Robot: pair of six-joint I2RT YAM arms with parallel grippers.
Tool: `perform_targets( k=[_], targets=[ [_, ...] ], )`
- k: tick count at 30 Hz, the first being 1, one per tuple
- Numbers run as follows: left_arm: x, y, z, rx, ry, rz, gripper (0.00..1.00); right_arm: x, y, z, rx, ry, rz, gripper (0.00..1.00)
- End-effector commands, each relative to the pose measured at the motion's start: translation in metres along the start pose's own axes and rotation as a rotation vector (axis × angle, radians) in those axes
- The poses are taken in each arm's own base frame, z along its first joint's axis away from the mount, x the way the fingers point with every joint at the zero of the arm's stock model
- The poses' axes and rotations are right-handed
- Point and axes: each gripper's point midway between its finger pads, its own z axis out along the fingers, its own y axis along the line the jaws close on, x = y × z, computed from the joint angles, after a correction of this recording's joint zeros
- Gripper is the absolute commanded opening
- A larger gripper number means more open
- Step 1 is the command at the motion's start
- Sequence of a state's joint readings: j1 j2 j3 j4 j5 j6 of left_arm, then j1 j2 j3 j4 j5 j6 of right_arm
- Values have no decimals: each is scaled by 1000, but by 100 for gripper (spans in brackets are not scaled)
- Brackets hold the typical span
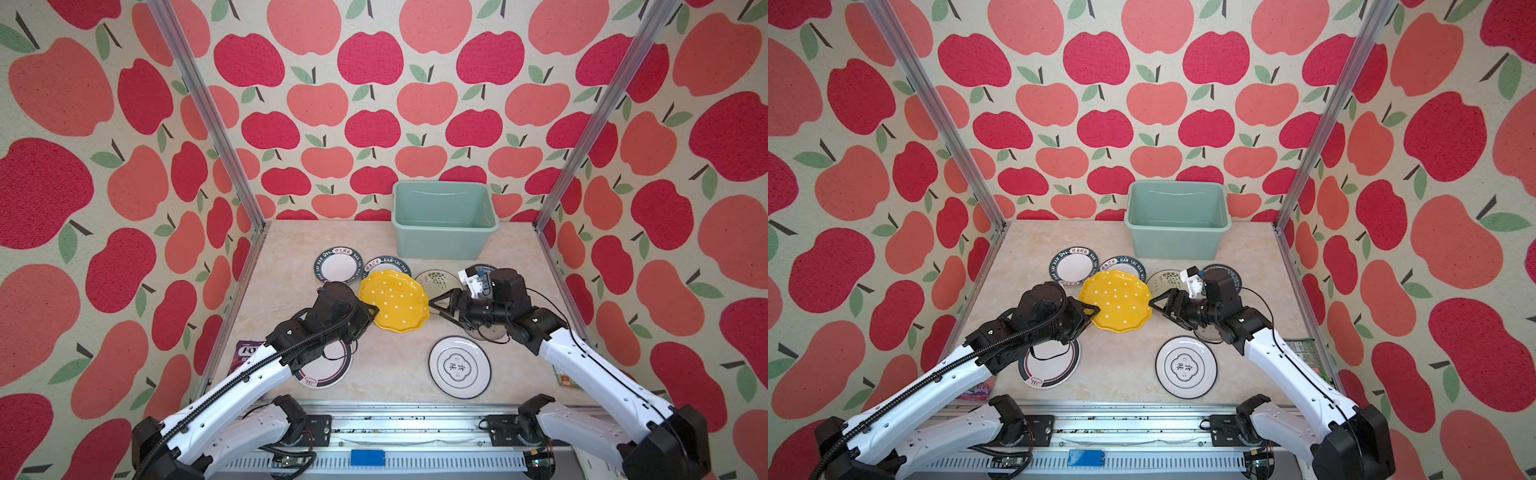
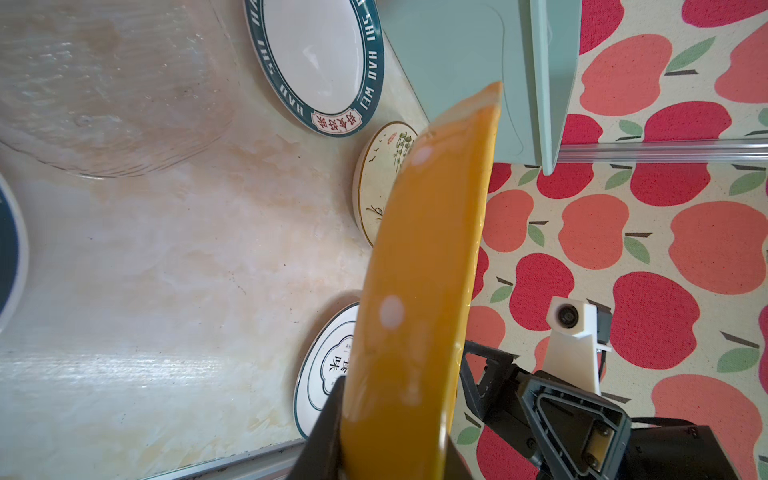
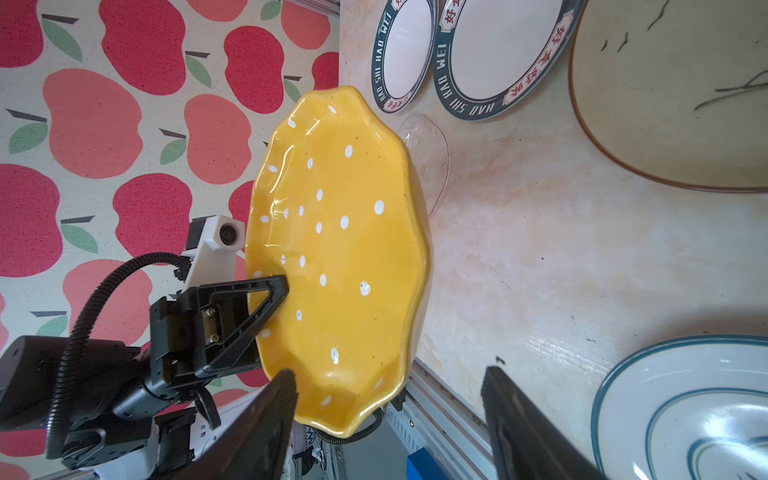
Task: Place the plates into the plastic bin on the countertop
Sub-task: 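Tilt the yellow plate upright between both grippers and lift it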
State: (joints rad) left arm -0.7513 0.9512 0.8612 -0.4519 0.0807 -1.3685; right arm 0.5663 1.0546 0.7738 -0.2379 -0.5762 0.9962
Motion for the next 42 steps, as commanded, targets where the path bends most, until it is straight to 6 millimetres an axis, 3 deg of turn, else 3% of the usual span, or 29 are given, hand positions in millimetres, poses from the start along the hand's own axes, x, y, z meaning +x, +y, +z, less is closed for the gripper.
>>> perform_targets(
  k=[1,5,12,19,30,35,40,42],
  targets=[
    [-7,-69,-17,216,-41,41,0,11,-2,5,-47,42,27,74],
    [0,-80,-12,232,-20,52,0,9,12,6,-141,23,25,73],
    [7,-90,-7,257,-15,22,0,13,21,16,-227,21,50,66],
    [15,-95,-2,267,12,-2,0,2,34,13,-303,-42,59,43],
    [14,-97,-1,244,18,-29,2,-15,42,-3,-256,-133,55,5],
    [8,-97,-2,219,-10,-2,27,-30,38,-16,-189,-184,57,0],
    [-8,-96,-9,184,-73,22,68,-49,37,-35,-87,-260,38,0],
    [-18,-97,-16,163,-123,61,75,-61,35,-43,-42,-288,40,0]
  ],
)
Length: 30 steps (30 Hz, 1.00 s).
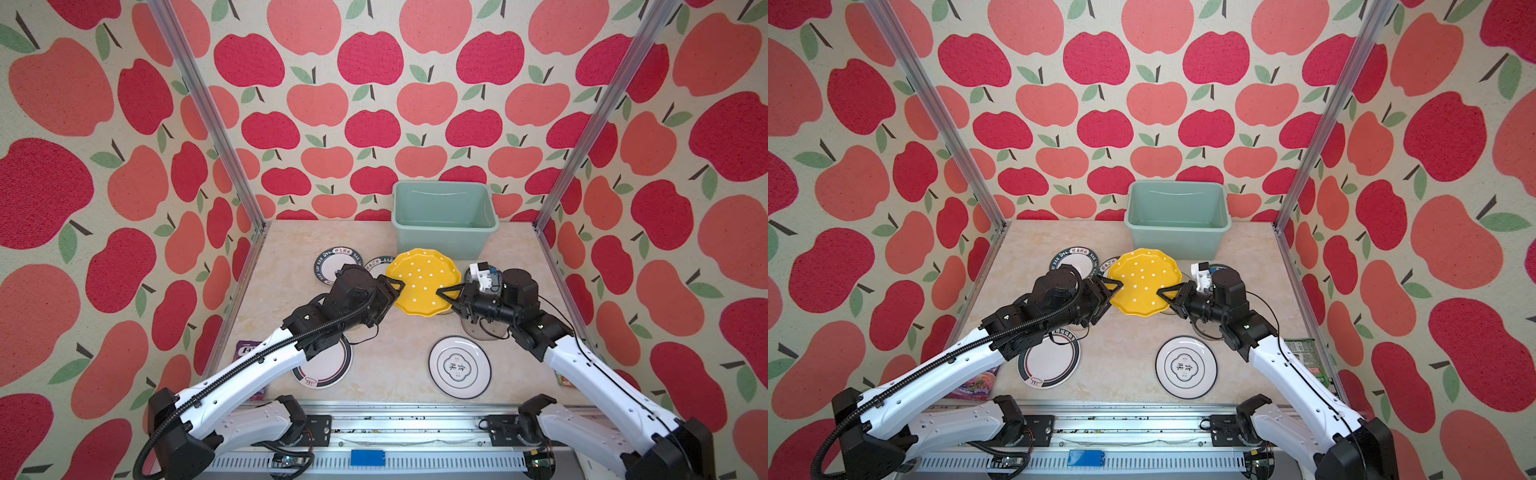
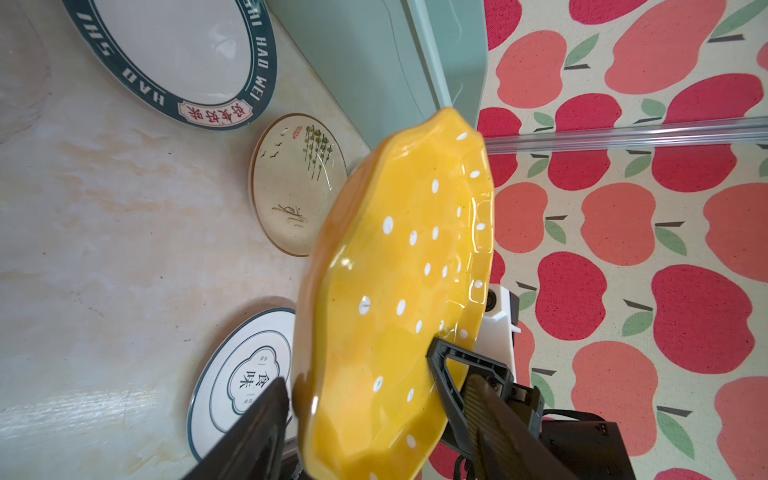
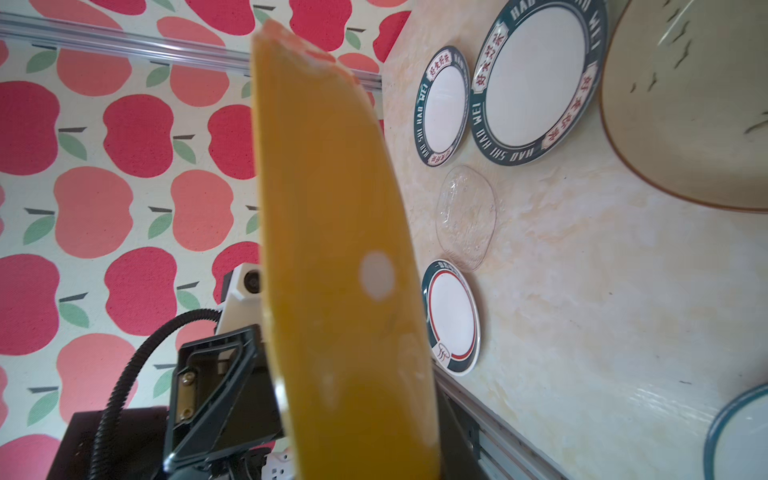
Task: Place the plates into the plastic bin on the countertop
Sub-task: 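Tilt the yellow plate upright between both grippers and lift it, then carry the yellow plate over the bin with the right gripper while the left withdraws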
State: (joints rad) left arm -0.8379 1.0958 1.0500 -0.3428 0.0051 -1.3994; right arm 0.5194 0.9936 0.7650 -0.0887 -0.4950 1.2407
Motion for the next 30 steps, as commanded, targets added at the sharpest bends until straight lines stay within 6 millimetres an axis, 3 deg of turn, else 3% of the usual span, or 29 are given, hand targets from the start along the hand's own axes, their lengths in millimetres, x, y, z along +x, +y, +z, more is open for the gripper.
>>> perform_targets(
  k=[1,7,11,16,18,24,30],
  targets=[
    [-26,-18,-21,3,-113,75,75,-30,17,-17,54,-102,-118,0],
    [-63,-32,-57,-3,-283,215,82,-73,31,-20,114,-140,-131,0],
    [-86,-29,-65,-24,-296,276,84,-121,58,-13,120,-167,-175,0],
    [-115,-9,-58,-99,-268,302,84,-179,85,6,137,-174,-242,0],
    [-124,-2,-54,-122,-266,318,84,-203,87,20,143,-168,-261,0],
    [-136,22,-27,-186,-213,331,84,-261,83,56,123,-155,-287,0],
    [-142,39,-4,-212,-162,333,84,-305,73,82,99,-163,-304,0]
  ],
)
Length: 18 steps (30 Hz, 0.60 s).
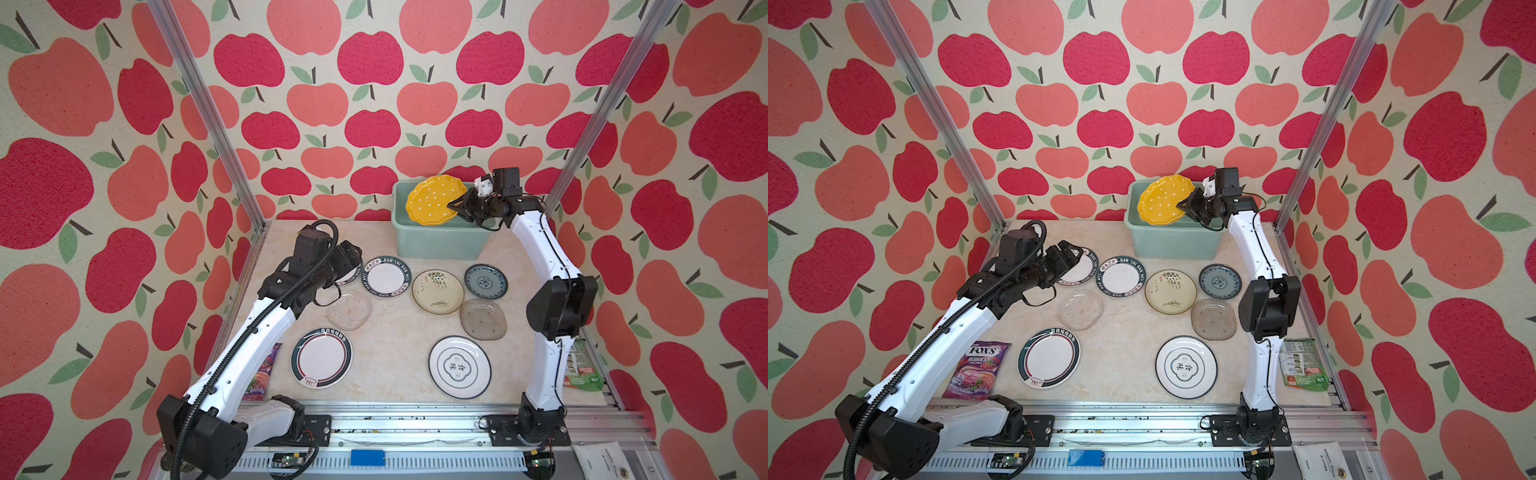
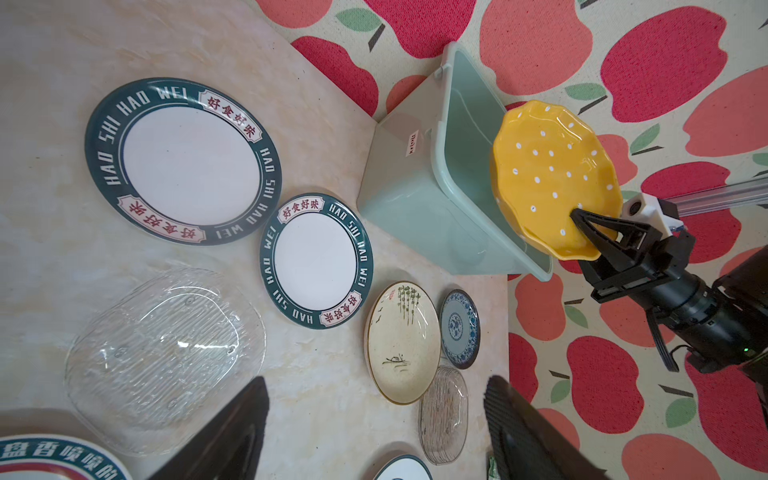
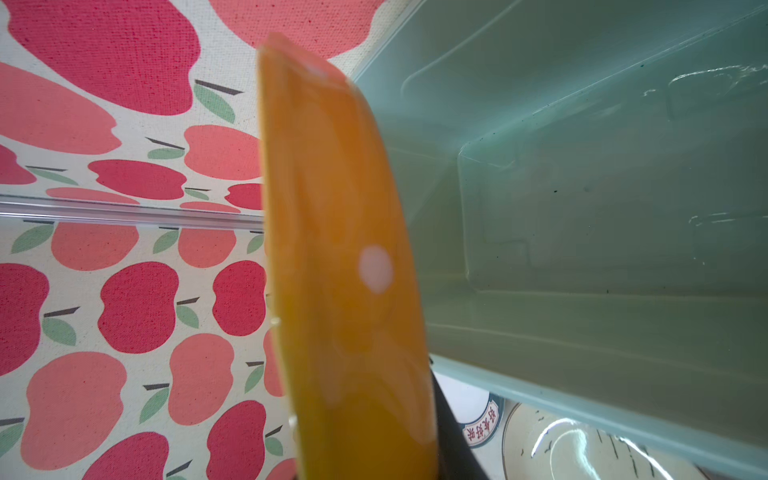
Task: Place the plates into the plastic bin on the countertop
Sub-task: 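Carry the yellow plate over the bin with the right gripper while the left withdraws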
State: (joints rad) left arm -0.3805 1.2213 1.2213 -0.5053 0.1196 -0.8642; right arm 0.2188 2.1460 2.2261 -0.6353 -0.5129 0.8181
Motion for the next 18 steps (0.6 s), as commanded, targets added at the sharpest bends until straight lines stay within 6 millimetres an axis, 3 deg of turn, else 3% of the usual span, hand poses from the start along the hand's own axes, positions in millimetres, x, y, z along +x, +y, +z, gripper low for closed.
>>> perform_targets(
  k=[1,5,8,14,18],
  targets=[
    [7,3,11,13,43,39,84,-30,45,-16,-143,-58,-119,0],
    [12,15,24,-7,65,10,84,-47,38,-4,-163,-63,-103,0],
    [13,18,30,-13,76,16,84,-49,28,8,-164,-50,-100,0],
    [16,17,40,-15,103,37,85,-32,-2,38,-116,13,-148,0],
    [16,16,46,-15,115,35,85,-19,-10,51,-99,53,-227,0]
  ],
)
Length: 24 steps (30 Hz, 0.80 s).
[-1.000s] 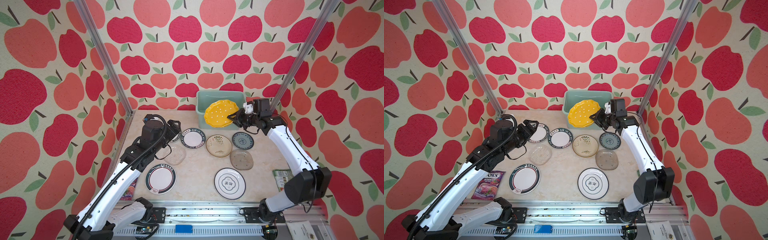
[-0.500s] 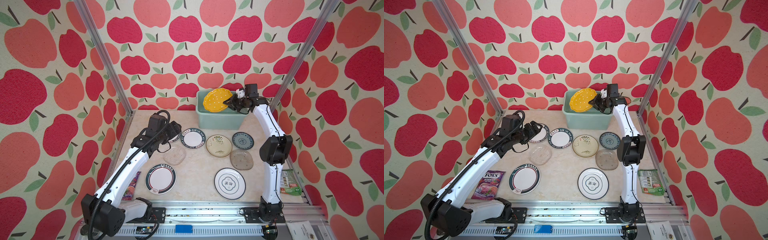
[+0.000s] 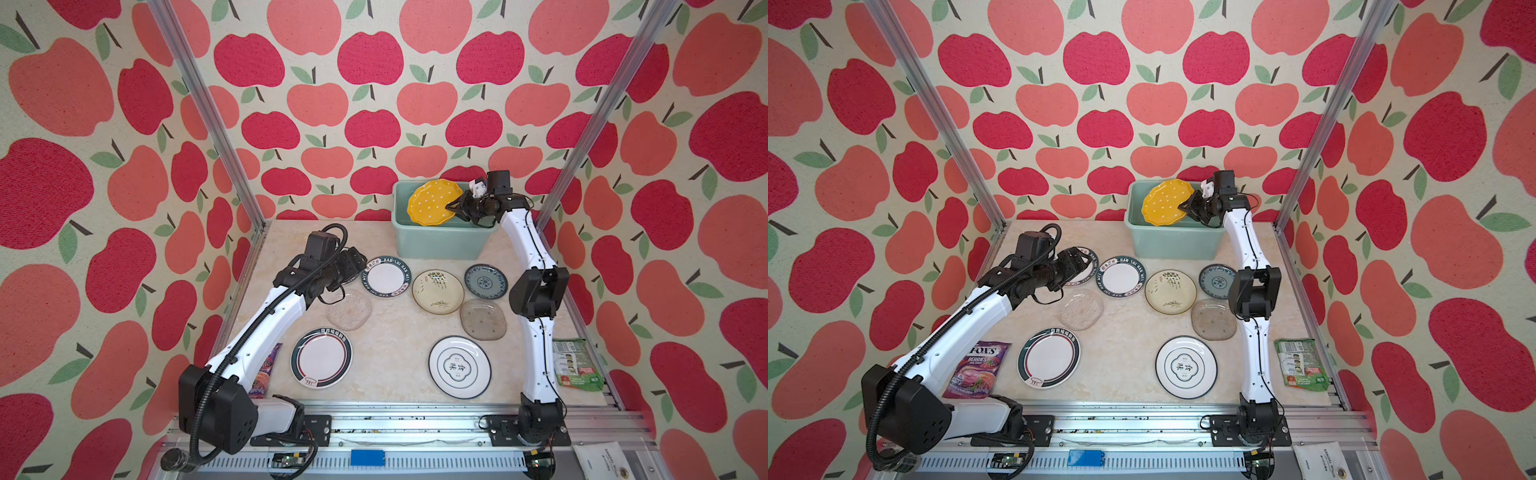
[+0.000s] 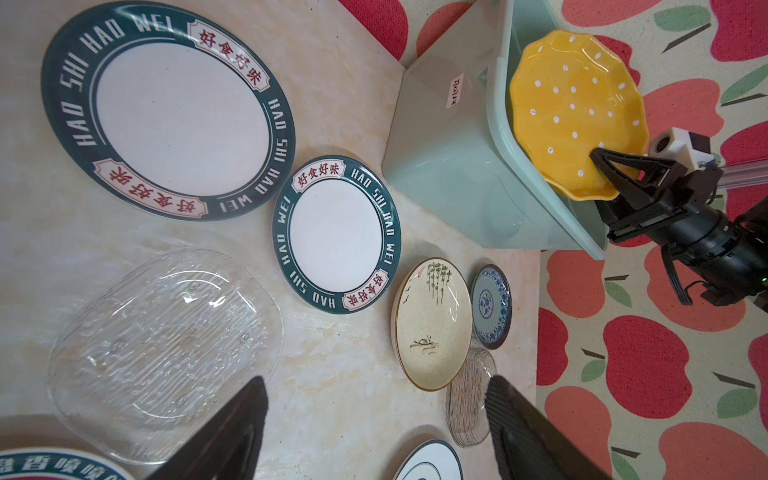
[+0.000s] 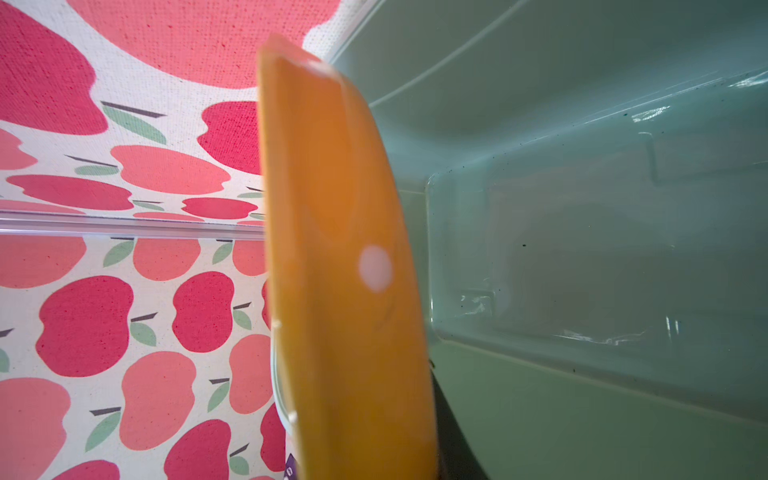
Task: Place the plates into the plastic bin on the countertop
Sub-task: 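Carry the yellow plate over the bin with the right gripper while the left withdraws, then lower the yellow plate into the bin and open the right gripper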
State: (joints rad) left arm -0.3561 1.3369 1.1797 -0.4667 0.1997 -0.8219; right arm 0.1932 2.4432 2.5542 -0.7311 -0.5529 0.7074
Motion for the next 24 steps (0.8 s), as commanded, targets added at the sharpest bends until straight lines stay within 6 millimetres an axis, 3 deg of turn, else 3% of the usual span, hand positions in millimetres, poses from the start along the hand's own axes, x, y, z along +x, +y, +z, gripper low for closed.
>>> perform_targets(
  k=[1,14,24],
  targets=[
    [-7,-9,3,28,-4,24,85,3,33,0,-104,8,-185,0],
    [-5,-9,7,22,12,13,85,39,10,3,34,118,-296,0],
    [-1,-4,9,6,23,10,85,61,-9,25,72,187,-310,0]
  ],
)
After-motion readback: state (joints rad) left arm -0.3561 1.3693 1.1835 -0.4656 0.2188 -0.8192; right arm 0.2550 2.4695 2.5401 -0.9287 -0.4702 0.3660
